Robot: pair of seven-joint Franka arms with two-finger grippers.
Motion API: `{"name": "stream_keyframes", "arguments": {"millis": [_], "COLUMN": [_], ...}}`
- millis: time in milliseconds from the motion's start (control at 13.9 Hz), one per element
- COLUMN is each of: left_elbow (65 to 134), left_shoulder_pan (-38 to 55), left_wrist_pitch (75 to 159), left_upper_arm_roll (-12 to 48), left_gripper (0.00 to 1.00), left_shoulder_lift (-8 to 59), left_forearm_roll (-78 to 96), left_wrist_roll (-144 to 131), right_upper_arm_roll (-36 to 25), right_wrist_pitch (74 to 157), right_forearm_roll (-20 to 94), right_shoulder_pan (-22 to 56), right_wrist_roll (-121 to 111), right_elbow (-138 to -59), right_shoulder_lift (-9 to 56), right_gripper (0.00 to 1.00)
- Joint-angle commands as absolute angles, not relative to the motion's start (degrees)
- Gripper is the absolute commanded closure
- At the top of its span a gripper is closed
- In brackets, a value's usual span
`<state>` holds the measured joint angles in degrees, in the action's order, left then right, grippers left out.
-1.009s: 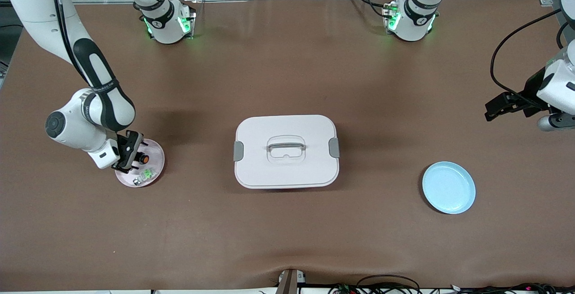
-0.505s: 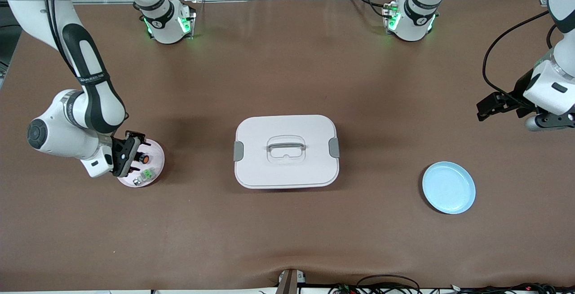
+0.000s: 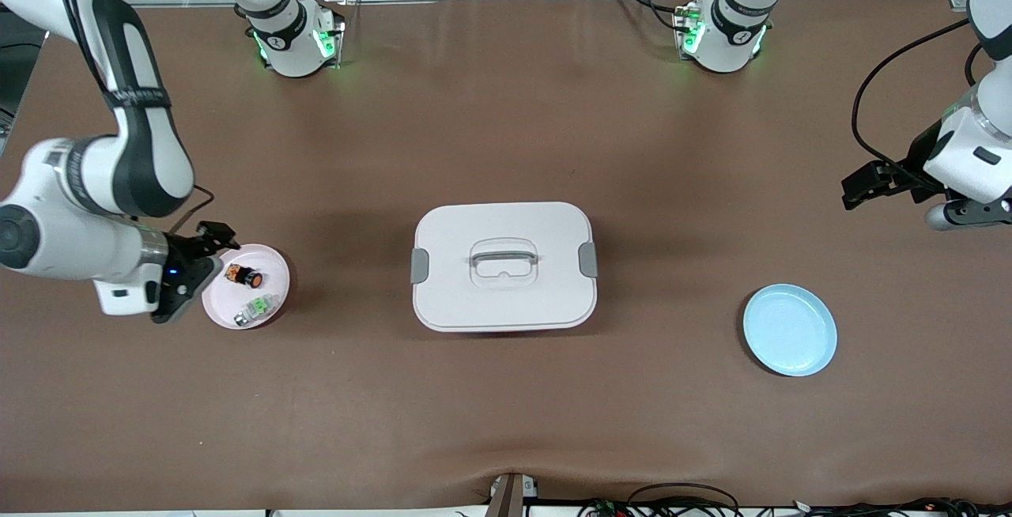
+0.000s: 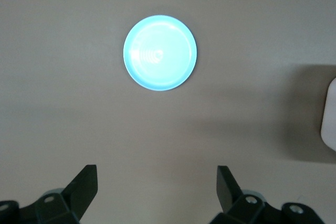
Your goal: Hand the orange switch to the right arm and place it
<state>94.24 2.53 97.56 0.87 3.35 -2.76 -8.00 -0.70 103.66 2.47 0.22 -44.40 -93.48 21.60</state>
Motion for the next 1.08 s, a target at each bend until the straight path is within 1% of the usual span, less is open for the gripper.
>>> {"name": "stream_keyframes", "arguments": {"millis": [0, 144, 288, 432, 577, 649, 793, 1009], "left_elbow": [97.28, 97.47, 96.95, 94.41, 90.63, 90.01, 89.48, 87.45], "left_shoulder_pan": [2.99, 2.81, 2.72, 2.72, 2.81, 2.81, 2.9, 2.81], "left_wrist_pitch": [96.5, 96.5, 96.5, 96.42, 93.45, 92.38, 91.33, 86.41], "left_upper_arm_roll": [0.17, 0.26, 0.18, 0.09, 0.09, 0.17, 0.18, 0.18], "left_gripper": [0.0, 0.0, 0.0, 0.0, 0.0, 0.0, 0.0, 0.0], "left_shoulder_lift": [0.63, 0.26, 0.26, 1.14, 2.63, 2.72, 2.55, 2.55], "left_forearm_roll": [-2.37, -2.11, -1.5, -1.58, -1.84, -2.02, -1.93, -1.76], "left_wrist_roll": [-7.56, -7.56, -6.77, -6.77, -6.68, -6.59, -6.5, -4.58], "right_upper_arm_roll": [-1.05, -1.06, -1.14, -1.32, -1.32, -1.32, -1.49, -1.41], "right_wrist_pitch": [95.3, 91.77, 91.5, 91.32, 87.48, 86.58, 86.66, 87.01], "right_forearm_roll": [0.09, 0.09, -0.09, 0.26, 0.09, 0.09, 0.0, -0.09], "right_shoulder_pan": [0.53, 0.62, 0.88, 0.44, 0.18, 0.18, -0.52, -0.62], "right_wrist_roll": [-32.56, -24.83, -19.18, -12.43, -4.96, -1.7, 3.41, 2.64], "right_elbow": [-85.45, -83.59, -83.41, -82.19, -77.98, -75.87, -72.88, -70.23], "right_shoulder_lift": [21.62, 20.75, 18.99, 18.02, 18.1, 18.19, 18.19, 18.19], "right_gripper": [0.0, 0.0, 0.0, 0.0, 0.0, 0.0, 0.0, 0.0]}}
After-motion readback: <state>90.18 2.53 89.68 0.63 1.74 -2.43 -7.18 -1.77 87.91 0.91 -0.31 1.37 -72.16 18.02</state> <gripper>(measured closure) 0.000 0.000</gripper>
